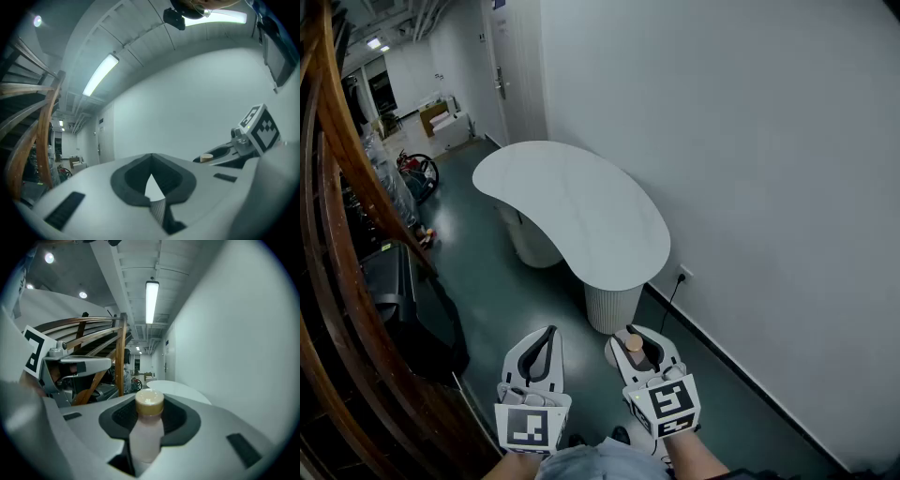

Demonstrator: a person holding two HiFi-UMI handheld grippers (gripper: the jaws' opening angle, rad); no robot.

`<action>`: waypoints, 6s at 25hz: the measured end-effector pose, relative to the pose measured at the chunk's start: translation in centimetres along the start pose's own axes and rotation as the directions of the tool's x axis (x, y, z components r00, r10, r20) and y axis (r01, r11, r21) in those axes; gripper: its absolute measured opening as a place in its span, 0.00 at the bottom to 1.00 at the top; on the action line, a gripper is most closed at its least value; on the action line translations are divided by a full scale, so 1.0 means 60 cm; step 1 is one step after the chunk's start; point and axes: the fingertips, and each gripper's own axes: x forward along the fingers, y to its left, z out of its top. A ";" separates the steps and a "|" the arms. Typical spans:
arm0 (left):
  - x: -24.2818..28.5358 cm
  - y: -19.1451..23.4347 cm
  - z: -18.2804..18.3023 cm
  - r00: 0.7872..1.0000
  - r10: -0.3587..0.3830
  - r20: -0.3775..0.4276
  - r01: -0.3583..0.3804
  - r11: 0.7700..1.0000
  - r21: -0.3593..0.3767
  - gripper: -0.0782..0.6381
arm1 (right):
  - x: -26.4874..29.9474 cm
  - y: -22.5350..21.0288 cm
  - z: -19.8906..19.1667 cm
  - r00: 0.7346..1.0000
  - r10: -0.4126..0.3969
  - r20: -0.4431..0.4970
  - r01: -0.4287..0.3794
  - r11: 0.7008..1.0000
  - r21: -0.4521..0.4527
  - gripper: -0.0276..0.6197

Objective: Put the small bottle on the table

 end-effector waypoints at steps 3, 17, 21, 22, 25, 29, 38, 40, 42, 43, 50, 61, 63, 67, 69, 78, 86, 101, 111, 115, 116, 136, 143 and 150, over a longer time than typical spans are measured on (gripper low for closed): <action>0.007 -0.006 0.002 1.000 -0.001 0.003 0.001 1.000 0.004 0.11 | -0.002 -0.012 0.000 1.000 -0.006 -0.003 0.006 1.000 -0.011 0.22; 0.020 -0.041 -0.010 0.999 0.044 -0.011 -0.044 0.999 0.000 0.11 | -0.015 -0.048 -0.011 0.999 0.046 0.002 -0.046 0.999 -0.017 0.22; 0.026 -0.043 -0.015 0.997 0.080 -0.017 -0.080 0.997 0.008 0.11 | -0.010 -0.064 -0.015 0.997 0.074 -0.005 -0.074 0.997 -0.032 0.22; 0.028 -0.040 -0.015 0.996 0.087 -0.017 -0.087 0.996 0.011 0.11 | -0.007 -0.067 -0.017 0.997 0.078 -0.009 -0.079 0.996 -0.031 0.22; 0.036 -0.033 -0.022 0.995 0.099 -0.030 -0.098 0.995 0.017 0.11 | 0.008 -0.075 -0.023 0.996 0.086 -0.016 -0.086 0.996 -0.019 0.22; 0.059 -0.018 -0.044 0.992 0.112 -0.057 -0.112 0.994 -0.005 0.11 | 0.043 -0.084 -0.031 0.995 0.099 -0.030 -0.099 0.995 -0.013 0.22; 0.152 0.050 -0.070 0.994 0.088 -0.065 -0.090 0.996 -0.025 0.11 | 0.145 -0.117 -0.017 0.997 0.069 -0.040 -0.070 0.997 -0.015 0.22; 0.174 0.071 -0.073 0.995 0.078 -0.061 -0.080 0.996 -0.028 0.11 | 0.175 -0.125 -0.008 0.998 0.055 -0.038 -0.056 0.998 -0.015 0.22; 0.194 0.090 -0.073 0.996 0.066 -0.059 -0.068 0.997 -0.027 0.11 | 0.201 -0.131 0.004 0.999 0.039 -0.033 -0.039 0.999 -0.015 0.22; 0.204 0.100 -0.072 0.997 0.060 -0.055 -0.062 0.998 -0.027 0.11 | 0.213 -0.135 0.010 0.999 0.030 -0.029 -0.030 0.999 -0.016 0.22; 0.276 0.156 -0.064 1.000 0.015 -0.011 -0.015 1.000 -0.010 0.11 | 0.290 -0.158 0.040 1.000 -0.019 -0.003 0.019 0.999 -0.026 0.22; 0.329 0.163 -0.084 0.999 -0.046 -0.019 0.045 0.997 -0.055 0.11 | 0.324 -0.177 0.039 0.998 -0.063 -0.029 0.062 0.998 -0.028 0.22; 0.340 0.164 -0.087 0.998 -0.054 -0.020 0.053 0.997 -0.059 0.11 | 0.331 -0.180 0.035 0.997 -0.067 -0.034 0.066 0.998 -0.022 0.22; 0.364 0.169 -0.098 0.997 -0.068 -0.033 0.067 0.997 -0.041 0.11 | 0.351 -0.184 0.026 0.997 -0.061 -0.041 0.061 0.998 -0.010 0.22; 0.381 0.170 -0.099 0.996 -0.077 -0.037 0.076 0.997 -0.030 0.11 | 0.363 -0.189 0.025 0.998 -0.054 -0.044 0.054 0.999 -0.003 0.22; 0.474 0.192 -0.098 0.996 -0.073 -0.051 0.073 0.997 -0.014 0.11 | 0.444 -0.234 0.045 0.999 -0.015 -0.042 0.015 1.000 0.015 0.22; 0.555 0.202 -0.088 0.998 -0.045 -0.044 0.045 0.999 -0.007 0.11 | 0.509 -0.285 0.069 0.999 0.035 -0.031 -0.035 0.999 0.008 0.22; 0.609 0.249 -0.106 0.998 -0.002 -0.066 0.001 1.000 -0.019 0.11 | 0.604 -0.312 0.078 0.995 0.087 -0.037 -0.087 0.996 0.010 0.22; 0.649 0.292 -0.160 0.989 -0.040 -0.144 0.025 0.994 -0.108 0.11 | 0.657 -0.334 0.042 0.992 0.020 -0.124 -0.015 0.999 0.043 0.22; 0.662 0.297 -0.179 0.983 -0.063 -0.174 0.041 0.991 -0.129 0.11 | 0.665 -0.342 0.031 0.989 -0.002 -0.151 0.010 0.999 0.053 0.22; 0.666 0.296 -0.181 0.982 -0.071 -0.177 0.047 0.990 -0.133 0.11 | 0.666 -0.345 0.030 0.987 -0.006 -0.158 0.014 0.999 0.053 0.22; 0.714 0.295 -0.247 0.934 -0.155 -0.321 0.089 0.973 -0.211 0.11 | 0.703 -0.375 -0.076 0.953 -0.031 -0.300 0.070 0.990 0.122 0.22; 0.711 0.306 -0.274 0.913 -0.166 -0.374 0.086 0.972 -0.220 0.11 | 0.718 -0.368 -0.094 0.951 -0.026 -0.308 0.069 0.989 0.130 0.22; 0.706 0.317 -0.294 0.897 -0.166 -0.409 0.080 0.972 -0.220 0.11 | 0.727 -0.368 -0.108 0.951 -0.029 -0.307 0.069 0.990 0.121 0.22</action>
